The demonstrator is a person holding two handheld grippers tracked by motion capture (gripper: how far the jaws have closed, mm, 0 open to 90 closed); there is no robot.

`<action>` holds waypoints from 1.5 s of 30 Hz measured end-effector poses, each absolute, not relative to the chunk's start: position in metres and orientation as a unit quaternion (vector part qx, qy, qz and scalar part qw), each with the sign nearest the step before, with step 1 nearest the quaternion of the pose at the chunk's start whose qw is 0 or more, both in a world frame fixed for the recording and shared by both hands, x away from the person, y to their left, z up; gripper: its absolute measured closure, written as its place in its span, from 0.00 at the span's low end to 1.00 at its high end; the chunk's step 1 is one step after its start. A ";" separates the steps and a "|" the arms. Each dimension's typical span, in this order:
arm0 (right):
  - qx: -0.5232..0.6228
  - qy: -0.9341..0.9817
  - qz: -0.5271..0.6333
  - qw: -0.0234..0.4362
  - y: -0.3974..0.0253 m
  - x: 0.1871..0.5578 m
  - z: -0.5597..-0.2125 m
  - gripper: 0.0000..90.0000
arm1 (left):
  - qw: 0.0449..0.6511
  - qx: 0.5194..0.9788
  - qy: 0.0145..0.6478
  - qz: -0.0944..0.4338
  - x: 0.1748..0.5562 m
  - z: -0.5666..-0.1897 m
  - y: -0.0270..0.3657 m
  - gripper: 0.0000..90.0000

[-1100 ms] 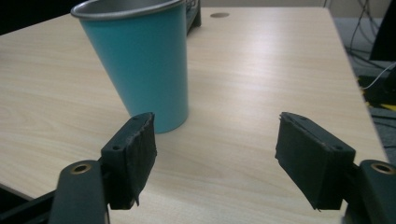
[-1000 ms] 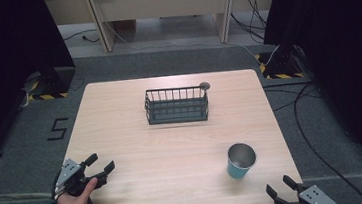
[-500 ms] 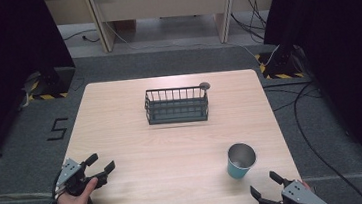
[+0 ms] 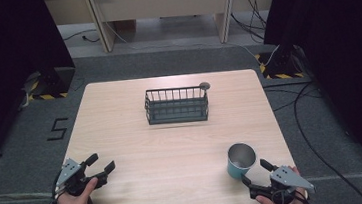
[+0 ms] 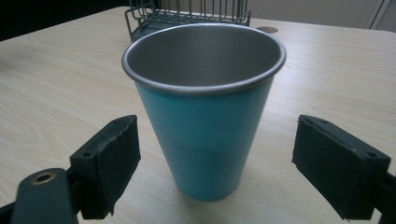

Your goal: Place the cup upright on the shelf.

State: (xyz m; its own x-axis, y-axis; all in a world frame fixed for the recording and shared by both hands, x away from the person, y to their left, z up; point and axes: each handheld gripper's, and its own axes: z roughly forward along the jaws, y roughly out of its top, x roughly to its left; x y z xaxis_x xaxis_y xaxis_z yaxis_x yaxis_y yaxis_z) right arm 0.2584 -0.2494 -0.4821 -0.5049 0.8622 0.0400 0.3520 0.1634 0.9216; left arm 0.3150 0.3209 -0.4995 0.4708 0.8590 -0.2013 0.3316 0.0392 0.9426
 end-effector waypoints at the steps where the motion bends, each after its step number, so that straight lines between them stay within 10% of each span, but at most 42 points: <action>1: 0.423 0.717 0.488 0.260 -0.248 0.261 -0.483 0.18 | 0.558 0.651 0.457 0.236 0.315 -0.500 0.321 0.20; 45: 0.383 0.720 0.511 0.272 -0.209 0.308 -0.484 0.17 | 0.558 0.652 0.458 0.234 0.315 -0.500 0.322 0.20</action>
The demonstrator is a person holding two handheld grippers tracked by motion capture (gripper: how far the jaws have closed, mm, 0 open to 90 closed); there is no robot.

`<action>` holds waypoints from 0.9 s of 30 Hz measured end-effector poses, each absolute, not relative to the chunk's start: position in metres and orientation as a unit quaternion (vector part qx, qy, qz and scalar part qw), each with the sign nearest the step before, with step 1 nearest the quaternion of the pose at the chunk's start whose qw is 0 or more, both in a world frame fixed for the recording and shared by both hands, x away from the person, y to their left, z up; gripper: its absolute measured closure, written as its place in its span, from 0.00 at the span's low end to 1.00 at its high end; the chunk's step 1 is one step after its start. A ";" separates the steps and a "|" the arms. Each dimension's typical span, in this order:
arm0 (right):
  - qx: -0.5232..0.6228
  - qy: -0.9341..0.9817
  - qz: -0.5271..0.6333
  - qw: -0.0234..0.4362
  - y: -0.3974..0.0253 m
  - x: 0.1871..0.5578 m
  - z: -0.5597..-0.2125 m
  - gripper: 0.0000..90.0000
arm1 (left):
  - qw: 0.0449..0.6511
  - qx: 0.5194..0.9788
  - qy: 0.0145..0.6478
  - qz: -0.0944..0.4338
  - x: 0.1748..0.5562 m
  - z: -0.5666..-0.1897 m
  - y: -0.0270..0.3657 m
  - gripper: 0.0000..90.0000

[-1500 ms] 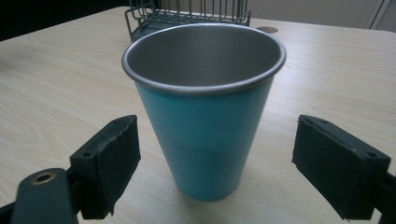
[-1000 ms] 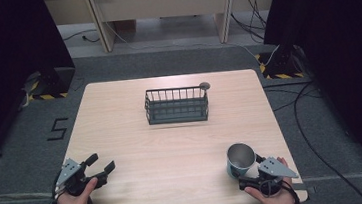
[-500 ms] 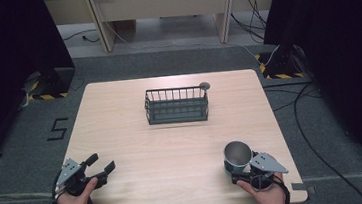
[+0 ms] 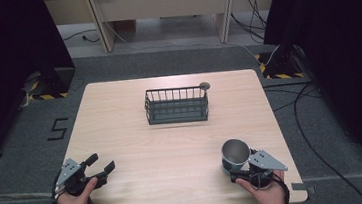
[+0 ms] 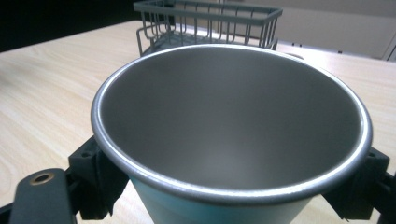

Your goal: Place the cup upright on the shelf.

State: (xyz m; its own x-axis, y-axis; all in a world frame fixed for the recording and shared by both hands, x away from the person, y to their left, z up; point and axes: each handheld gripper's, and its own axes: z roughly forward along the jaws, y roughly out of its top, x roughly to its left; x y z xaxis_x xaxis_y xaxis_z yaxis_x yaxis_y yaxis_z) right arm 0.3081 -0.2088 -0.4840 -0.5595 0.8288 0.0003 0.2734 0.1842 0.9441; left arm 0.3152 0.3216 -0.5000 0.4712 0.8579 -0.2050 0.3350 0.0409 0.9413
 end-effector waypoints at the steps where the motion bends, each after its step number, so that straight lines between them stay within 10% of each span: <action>1: 0.380 0.718 0.515 0.275 -0.209 0.310 -0.481 0.17 | 0.558 0.652 0.458 0.234 0.315 -0.500 0.322 0.20; 27: 0.377 0.687 0.540 0.306 -0.205 0.328 -0.453 0.17 | 0.560 0.650 0.458 0.234 0.315 -0.500 0.322 0.20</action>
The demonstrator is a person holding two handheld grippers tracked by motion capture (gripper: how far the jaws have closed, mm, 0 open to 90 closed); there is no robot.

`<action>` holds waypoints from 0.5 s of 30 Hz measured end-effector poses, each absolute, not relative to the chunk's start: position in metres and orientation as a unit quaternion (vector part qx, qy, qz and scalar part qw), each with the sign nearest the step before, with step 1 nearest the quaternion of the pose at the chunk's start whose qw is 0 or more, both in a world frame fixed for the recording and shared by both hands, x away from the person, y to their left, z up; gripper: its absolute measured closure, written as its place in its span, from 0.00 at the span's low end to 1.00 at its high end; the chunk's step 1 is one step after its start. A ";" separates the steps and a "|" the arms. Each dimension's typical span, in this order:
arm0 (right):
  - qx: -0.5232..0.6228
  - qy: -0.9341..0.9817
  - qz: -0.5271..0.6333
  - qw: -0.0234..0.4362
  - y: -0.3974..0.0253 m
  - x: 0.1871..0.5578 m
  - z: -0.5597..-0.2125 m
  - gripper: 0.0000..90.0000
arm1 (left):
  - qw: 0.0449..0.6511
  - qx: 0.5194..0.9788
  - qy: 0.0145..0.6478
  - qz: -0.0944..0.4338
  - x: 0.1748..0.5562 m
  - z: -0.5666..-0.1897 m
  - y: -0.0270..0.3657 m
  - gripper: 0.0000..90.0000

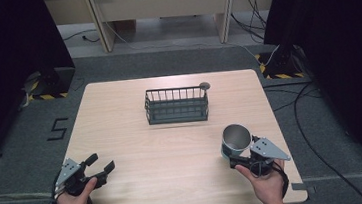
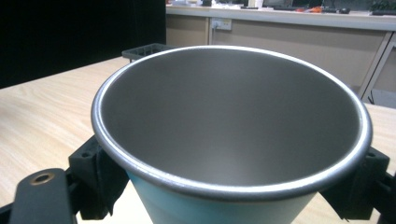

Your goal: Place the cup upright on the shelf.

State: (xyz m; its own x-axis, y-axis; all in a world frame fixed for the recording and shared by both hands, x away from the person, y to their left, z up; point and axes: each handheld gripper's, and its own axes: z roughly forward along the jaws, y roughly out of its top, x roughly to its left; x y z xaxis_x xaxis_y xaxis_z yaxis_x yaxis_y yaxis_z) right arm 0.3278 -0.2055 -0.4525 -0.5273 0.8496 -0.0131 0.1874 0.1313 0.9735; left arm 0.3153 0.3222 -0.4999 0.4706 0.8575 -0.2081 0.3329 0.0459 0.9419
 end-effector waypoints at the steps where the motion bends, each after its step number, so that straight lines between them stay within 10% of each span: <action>1: 0.376 0.687 0.541 0.308 -0.205 0.329 -0.451 0.17 | 0.560 0.650 0.458 0.234 0.315 -0.500 0.322 0.20; 15: 0.374 0.677 0.547 0.320 -0.202 0.342 -0.440 0.17 | 0.560 0.650 0.457 0.235 0.316 -0.500 0.322 0.20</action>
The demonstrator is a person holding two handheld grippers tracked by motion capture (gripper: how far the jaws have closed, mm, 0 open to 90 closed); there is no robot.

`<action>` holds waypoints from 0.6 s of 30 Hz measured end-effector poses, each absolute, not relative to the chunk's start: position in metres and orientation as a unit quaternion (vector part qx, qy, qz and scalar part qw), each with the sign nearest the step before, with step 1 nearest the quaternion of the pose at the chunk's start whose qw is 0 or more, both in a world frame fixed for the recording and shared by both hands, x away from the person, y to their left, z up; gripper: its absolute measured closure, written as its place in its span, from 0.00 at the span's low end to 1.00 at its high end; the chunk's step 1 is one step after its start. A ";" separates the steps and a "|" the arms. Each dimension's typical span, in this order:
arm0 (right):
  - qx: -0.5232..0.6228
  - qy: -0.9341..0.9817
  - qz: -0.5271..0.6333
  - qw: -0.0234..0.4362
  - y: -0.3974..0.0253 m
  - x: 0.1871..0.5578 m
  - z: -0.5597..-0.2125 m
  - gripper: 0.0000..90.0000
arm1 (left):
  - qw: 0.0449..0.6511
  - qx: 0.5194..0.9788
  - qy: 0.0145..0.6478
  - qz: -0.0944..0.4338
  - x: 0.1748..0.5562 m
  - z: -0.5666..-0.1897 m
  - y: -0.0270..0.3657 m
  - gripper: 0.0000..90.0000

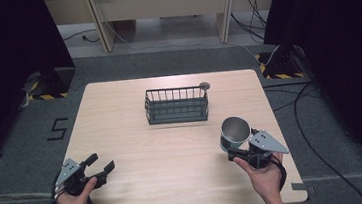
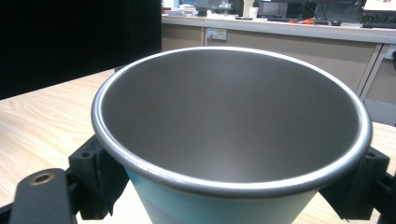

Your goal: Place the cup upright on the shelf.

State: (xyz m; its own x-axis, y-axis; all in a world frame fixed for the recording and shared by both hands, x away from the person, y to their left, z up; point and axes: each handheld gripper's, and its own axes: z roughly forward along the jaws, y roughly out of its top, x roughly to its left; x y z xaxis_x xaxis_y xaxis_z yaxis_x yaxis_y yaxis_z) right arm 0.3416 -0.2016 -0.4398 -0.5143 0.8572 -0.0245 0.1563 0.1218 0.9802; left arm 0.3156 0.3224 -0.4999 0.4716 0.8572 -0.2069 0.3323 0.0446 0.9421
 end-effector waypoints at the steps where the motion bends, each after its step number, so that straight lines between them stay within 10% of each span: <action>1: 0.374 0.677 0.547 0.320 -0.202 0.342 -0.440 0.17 | 0.560 0.650 0.457 0.235 0.316 -0.500 0.323 0.20; 18: 0.367 0.672 0.553 0.328 -0.192 0.360 -0.425 0.17 | 0.560 0.651 0.457 0.234 0.316 -0.500 0.322 0.20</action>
